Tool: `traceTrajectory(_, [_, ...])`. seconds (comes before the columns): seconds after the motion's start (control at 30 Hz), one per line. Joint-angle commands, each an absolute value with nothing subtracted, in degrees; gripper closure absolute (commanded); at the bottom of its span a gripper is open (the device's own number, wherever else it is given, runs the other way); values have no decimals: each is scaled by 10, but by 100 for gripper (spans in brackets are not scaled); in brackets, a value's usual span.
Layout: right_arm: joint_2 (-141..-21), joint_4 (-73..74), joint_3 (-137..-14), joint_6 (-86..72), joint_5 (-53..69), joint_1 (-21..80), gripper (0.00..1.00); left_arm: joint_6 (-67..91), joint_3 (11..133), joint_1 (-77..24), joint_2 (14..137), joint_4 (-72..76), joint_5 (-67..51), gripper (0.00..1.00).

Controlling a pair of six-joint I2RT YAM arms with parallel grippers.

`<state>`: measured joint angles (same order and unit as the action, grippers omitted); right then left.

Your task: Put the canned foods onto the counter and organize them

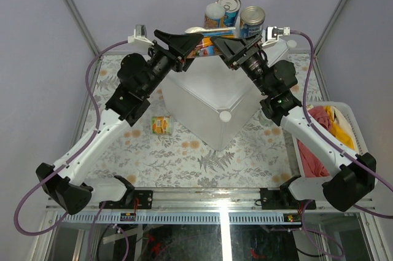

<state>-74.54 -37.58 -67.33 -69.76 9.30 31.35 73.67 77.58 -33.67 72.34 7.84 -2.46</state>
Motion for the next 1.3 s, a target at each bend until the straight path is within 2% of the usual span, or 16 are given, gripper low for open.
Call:
traceTrajectory(0.0, [-742,-411,-711,-634,51,301,54,720,761,-340,690,148,-70,82])
traceTrajectory(0.3, [-743,-391,-727,-605,70,286,64,738,715,-341,677,172,-89,72])
traceTrajectory(0.6, [-751,-372,-754,-565,101,282,68,735,708,-341,678,169,-100,40])
traceTrajectory(0.73, [-753,-368,-761,-553,104,281,70,735,705,-340,677,167,-102,33])
traceTrajectory(0.9, [-755,-373,-764,-551,107,276,71,736,694,-340,675,163,-101,27])
traceTrajectory(1.27, [-759,-369,-781,-535,114,265,73,737,675,-336,666,157,-100,23])
